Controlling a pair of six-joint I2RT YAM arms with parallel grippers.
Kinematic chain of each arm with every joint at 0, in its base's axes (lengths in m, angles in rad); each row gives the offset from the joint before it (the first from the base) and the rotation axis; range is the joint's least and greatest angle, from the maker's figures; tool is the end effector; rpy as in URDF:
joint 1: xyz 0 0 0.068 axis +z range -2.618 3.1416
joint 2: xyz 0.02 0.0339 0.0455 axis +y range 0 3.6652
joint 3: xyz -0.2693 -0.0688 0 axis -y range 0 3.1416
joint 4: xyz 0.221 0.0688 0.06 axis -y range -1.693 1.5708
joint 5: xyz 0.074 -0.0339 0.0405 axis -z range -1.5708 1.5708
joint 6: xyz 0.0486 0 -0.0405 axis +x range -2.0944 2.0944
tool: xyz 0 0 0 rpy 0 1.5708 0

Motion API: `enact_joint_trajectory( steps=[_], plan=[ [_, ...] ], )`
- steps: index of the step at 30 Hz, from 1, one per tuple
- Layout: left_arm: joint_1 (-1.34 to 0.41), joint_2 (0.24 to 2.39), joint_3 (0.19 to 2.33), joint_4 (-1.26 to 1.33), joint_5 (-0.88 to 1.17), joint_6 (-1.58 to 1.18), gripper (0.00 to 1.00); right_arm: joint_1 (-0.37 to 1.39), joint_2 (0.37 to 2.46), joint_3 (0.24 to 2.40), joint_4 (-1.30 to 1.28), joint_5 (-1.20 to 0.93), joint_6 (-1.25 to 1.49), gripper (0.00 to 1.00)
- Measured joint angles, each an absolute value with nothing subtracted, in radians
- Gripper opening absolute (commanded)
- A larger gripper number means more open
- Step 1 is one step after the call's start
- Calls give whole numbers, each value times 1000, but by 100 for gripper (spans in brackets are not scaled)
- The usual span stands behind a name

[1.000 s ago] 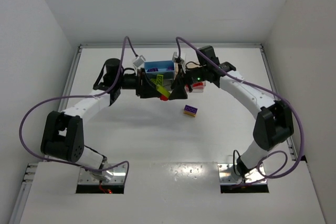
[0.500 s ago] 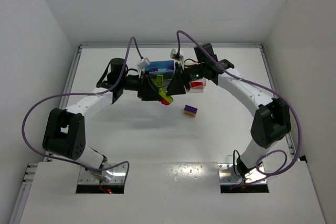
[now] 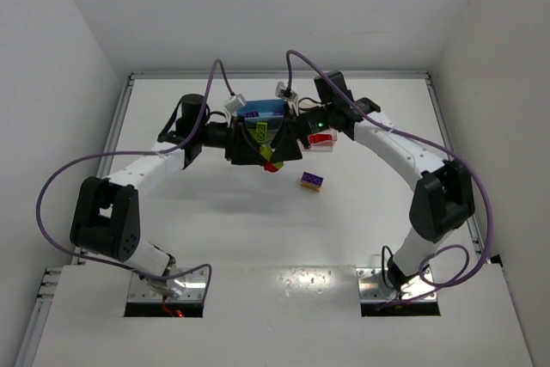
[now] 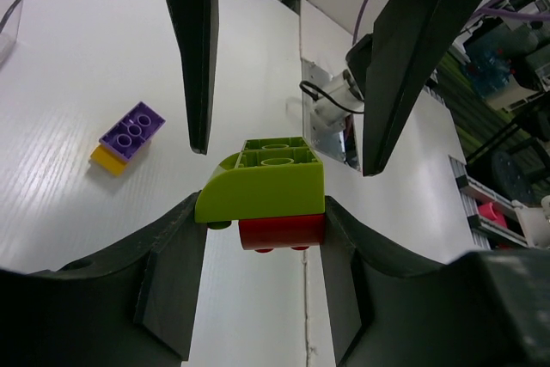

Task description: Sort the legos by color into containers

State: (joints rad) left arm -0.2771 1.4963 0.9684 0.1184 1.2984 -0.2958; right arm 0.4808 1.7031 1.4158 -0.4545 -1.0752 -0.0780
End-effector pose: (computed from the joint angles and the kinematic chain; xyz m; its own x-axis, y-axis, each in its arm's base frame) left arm 0.2767 -0.1274 0.2879 -0.6355 0.0992 -0.7657 0.7717 0.0481 -0.6342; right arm 0.2959 0.2026 0.3098 -0.5353 -0.3210 -0.7813 -0.8392 0.0970 0.5351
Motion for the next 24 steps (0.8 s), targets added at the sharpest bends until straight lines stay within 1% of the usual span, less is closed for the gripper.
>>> enact_joint_trajectory(
  steps=[1,4,5,7,8,11,12,15,16,19,24],
  plan=[
    [-277,1498,971,118,1298,-295,1,481,1705,1416,-455,-1075,-78,71],
    [-280,1500,973,118,1298,-295,1,481,1711,1416,-455,-1075,-77,61],
    [-282,1500,973,118,1299,-295,1,481,1714,1416,-455,-1075,-75,55],
    [-286,1500,973,118,1298,-295,1,481,1719,1416,-455,-1075,-75,46],
    [-287,1500,973,118,1300,-295,1,481,1721,1416,-456,-1074,-73,40],
    [-288,1500,973,112,1296,-294,1,481,1722,1416,-458,-1081,-70,30],
    [-288,1500,973,110,1297,-293,1,481,1722,1416,-458,-1081,-68,22],
    [-288,1500,973,107,1297,-292,1,480,1722,1416,-458,-1080,-64,10],
    [-288,1500,973,103,1298,-288,1,480,1722,1416,-458,-1081,-64,4],
    [-288,1500,973,89,1297,-266,1,473,1724,1416,-458,-1082,-63,0],
    [-289,1489,966,84,1282,-239,1,456,1734,1418,-450,-1110,-51,0]
  ],
)
